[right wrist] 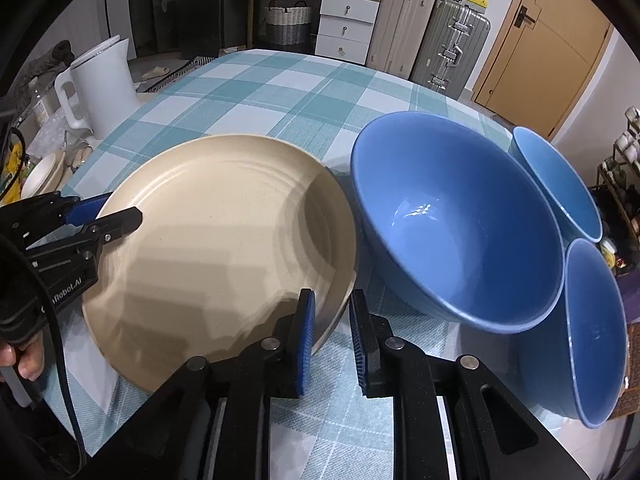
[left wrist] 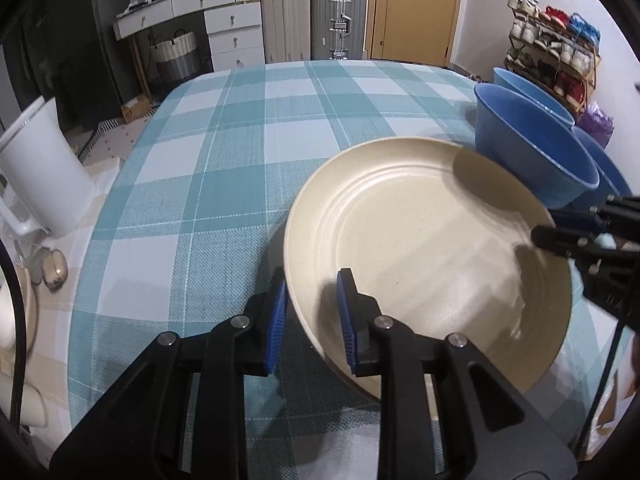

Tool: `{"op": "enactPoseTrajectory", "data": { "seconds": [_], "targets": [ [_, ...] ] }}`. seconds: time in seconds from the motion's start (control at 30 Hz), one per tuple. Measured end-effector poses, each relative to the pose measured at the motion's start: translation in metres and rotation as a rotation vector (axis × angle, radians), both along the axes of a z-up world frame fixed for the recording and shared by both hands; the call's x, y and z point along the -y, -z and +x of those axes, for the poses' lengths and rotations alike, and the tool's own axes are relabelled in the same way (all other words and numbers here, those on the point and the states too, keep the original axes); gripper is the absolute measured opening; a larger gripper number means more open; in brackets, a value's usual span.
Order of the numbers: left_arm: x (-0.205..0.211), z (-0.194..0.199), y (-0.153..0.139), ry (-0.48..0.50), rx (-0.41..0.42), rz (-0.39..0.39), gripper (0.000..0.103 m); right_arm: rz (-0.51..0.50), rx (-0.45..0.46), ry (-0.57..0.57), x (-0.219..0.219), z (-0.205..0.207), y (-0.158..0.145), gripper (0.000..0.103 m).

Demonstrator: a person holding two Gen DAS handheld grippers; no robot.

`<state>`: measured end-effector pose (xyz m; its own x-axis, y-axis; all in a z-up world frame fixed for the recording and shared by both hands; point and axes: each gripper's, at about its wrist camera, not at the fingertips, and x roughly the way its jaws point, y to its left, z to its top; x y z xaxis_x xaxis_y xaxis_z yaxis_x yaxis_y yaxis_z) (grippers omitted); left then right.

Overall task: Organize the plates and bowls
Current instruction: 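Lower the cream plate onto the stack and open the left tool, then move both tools toward the light-blue bowls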

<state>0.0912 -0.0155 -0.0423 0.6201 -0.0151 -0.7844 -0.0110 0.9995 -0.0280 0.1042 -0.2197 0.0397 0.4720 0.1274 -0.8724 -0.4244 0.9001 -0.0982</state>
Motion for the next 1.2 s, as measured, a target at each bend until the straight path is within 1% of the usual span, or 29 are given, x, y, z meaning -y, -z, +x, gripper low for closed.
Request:
{"op": "enactPoseTrajectory", "data": {
  "seconds": [0.07, 0.17, 0.23, 0.3, 0.33, 0.37, 0.4, 0.43, 0.47, 0.5, 0.57, 0.6, 0.63, 0.67, 0.7, 0.77, 0.8, 0.93, 1.07, 1.2],
  "targets": [
    [-0.003, 0.000, -0.001, 0.007, -0.008, -0.027, 0.023, 0.015, -0.014, 0.001, 0.002, 0.001, 0.002, 0.019],
    [-0.006, 0.000, -0.002, 0.020, -0.022, -0.058, 0.031, 0.048, -0.023, -0.003, 0.006, 0.001, 0.000, 0.022],
    [-0.009, -0.002, -0.007, 0.031, -0.025, -0.102, 0.047, 0.081, -0.021, -0.011, 0.008, 0.000, -0.006, 0.031],
    [-0.011, -0.005, -0.013, 0.039, -0.015, -0.127, 0.056, 0.128, -0.012, -0.013, 0.011, -0.002, -0.014, 0.053],
    [-0.011, -0.006, -0.017, 0.043, -0.007, -0.133, 0.060, 0.152, -0.008, -0.014, 0.013, -0.004, -0.018, 0.058],
    [-0.011, -0.008, -0.021, 0.046, 0.000, -0.137, 0.061, 0.177, -0.006, -0.016, 0.014, -0.005, -0.021, 0.067],
    [-0.012, -0.011, -0.026, 0.047, 0.008, -0.139, 0.066, 0.205, -0.005, -0.019, 0.017, -0.006, -0.025, 0.075],
    [-0.012, -0.013, -0.030, 0.047, 0.016, -0.141, 0.075, 0.223, -0.010, -0.024, 0.017, -0.007, -0.027, 0.078],
    [-0.012, -0.015, -0.034, 0.045, 0.025, -0.145, 0.080, 0.242, -0.018, -0.033, 0.018, -0.008, -0.029, 0.083],
    [-0.012, -0.017, -0.038, 0.043, 0.037, -0.151, 0.084, 0.257, -0.021, -0.046, 0.019, -0.010, -0.031, 0.085],
    [-0.010, -0.019, -0.047, 0.042, 0.047, -0.159, 0.085, 0.253, -0.017, -0.055, 0.019, -0.013, -0.035, 0.085],
    [-0.008, -0.019, -0.050, 0.043, 0.048, -0.157, 0.088, 0.255, -0.013, -0.061, 0.021, -0.016, -0.038, 0.085],
    [-0.006, -0.020, -0.054, 0.042, 0.055, -0.149, 0.094, 0.260, -0.011, -0.064, 0.023, -0.017, -0.040, 0.086],
    [-0.004, -0.021, -0.059, 0.040, 0.066, -0.138, 0.100, 0.268, -0.008, -0.066, 0.026, -0.019, -0.042, 0.089],
    [-0.002, -0.022, -0.063, 0.040, 0.076, -0.131, 0.102, 0.282, -0.003, -0.070, 0.030, -0.020, -0.045, 0.092],
    [0.004, -0.022, -0.072, 0.051, 0.088, -0.127, 0.102, 0.296, 0.018, -0.060, 0.039, -0.022, -0.051, 0.097],
    [0.007, -0.022, -0.077, 0.058, 0.092, -0.131, 0.102, 0.295, 0.028, -0.050, 0.044, -0.023, -0.055, 0.098],
    [0.019, -0.018, -0.093, 0.081, 0.104, -0.140, 0.102, 0.306, 0.064, -0.013, 0.068, -0.025, -0.070, 0.099],
    [0.031, -0.011, -0.108, 0.113, 0.125, -0.175, 0.102, 0.310, 0.116, 0.034, 0.095, -0.028, -0.090, 0.100],
    [0.049, 0.001, -0.122, 0.120, 0.151, -0.166, 0.102, 0.324, 0.159, 0.080, 0.124, -0.028, -0.109, 0.101]
  ]
}}
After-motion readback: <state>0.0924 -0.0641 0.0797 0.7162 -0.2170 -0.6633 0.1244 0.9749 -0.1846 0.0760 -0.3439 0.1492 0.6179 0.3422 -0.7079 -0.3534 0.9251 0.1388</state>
